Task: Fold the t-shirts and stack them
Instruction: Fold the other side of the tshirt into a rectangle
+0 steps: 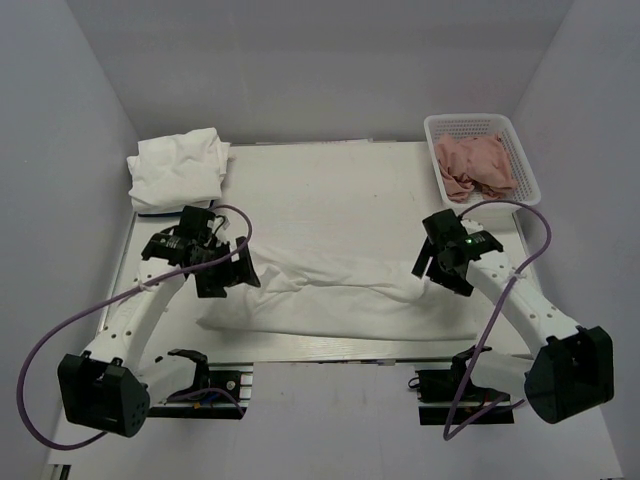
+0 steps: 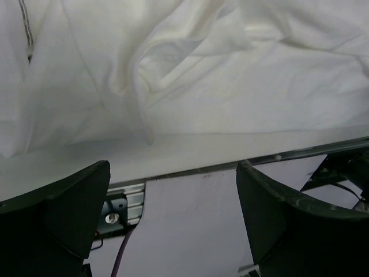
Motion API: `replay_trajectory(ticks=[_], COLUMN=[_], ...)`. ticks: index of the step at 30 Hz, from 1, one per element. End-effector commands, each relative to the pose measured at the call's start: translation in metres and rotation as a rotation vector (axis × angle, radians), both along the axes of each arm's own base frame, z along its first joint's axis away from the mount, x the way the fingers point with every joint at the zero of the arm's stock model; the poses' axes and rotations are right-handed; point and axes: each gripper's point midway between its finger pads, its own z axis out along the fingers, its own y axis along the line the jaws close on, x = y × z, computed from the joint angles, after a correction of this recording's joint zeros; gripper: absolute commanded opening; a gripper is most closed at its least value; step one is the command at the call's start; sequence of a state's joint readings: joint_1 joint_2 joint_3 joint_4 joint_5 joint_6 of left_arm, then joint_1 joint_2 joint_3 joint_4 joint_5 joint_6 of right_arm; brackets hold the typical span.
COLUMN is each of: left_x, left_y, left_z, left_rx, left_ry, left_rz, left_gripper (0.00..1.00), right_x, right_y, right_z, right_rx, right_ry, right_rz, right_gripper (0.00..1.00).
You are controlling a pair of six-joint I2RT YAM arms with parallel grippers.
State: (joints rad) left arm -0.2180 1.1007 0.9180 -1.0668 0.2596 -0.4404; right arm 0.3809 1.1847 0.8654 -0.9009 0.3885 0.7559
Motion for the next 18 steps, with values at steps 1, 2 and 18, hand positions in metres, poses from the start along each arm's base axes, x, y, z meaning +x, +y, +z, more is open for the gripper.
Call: replay_trajectory(ticks=[1, 2, 18], left_x=[0.039, 0.045, 0.084], left_y=[-0.008, -0.013, -0.071], left_z=[0.025, 0.025, -0.026], left_rx=[-0.036, -0.058, -0.272], left_ry=[-0.151, -0.161, -0.148], left_rz=[-0.017, -0.026, -0.203], left_gripper=[1.0, 1.0, 1.0], right_x=[0.022, 0.027, 0.043], right_y=[-0.005, -0.01, -0.011], right_z=[0.028, 0.029, -0.035], right_rx=[-0.03, -0.037, -0.213], right_ry=[-0.109, -0.122, 0.142], right_rz=[0.01, -0.012, 0.122], right_gripper=[0.9, 0.9, 0.9])
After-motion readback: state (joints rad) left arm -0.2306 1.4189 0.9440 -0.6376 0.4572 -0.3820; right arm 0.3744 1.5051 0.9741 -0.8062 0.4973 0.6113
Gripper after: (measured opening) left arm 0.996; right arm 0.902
